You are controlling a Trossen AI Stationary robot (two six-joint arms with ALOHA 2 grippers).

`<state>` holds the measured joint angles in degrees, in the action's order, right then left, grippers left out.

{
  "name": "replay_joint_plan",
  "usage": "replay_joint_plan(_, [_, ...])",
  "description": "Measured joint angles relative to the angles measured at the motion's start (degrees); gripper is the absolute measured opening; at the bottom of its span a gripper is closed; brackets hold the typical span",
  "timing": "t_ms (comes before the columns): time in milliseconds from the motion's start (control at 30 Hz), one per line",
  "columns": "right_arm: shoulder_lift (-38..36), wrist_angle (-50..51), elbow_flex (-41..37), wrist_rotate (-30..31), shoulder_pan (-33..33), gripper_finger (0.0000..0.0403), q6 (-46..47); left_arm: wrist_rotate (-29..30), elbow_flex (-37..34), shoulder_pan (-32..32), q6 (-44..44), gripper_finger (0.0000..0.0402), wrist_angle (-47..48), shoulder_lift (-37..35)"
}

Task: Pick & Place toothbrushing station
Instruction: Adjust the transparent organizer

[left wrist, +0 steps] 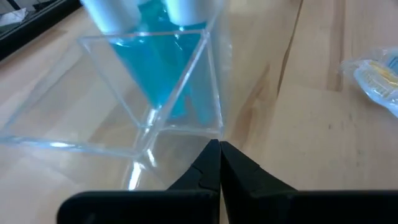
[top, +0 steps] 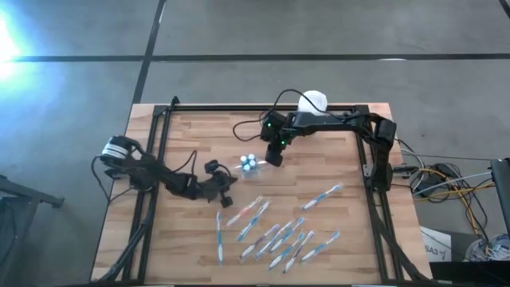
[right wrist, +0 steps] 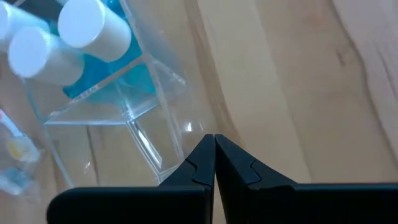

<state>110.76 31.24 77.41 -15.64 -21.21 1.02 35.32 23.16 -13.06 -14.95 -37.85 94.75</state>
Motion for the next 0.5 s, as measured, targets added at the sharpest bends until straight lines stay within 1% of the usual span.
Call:
replay_joint_plan(200, [0.00, 0.11, 0.00, 0.09, 1.55, 0.0008, 1.51, -0.05, -3.13, 0.11, -0.47, 0.0003, -0.03, -4.16])
replay_joint_plan(500, [0.00, 0.13, 0.00, 0.22, 4.07, 0.0008, 4.15, -1.29, -3.78, 0.09, -1.19, 0.0003, 0.48, -4.65])
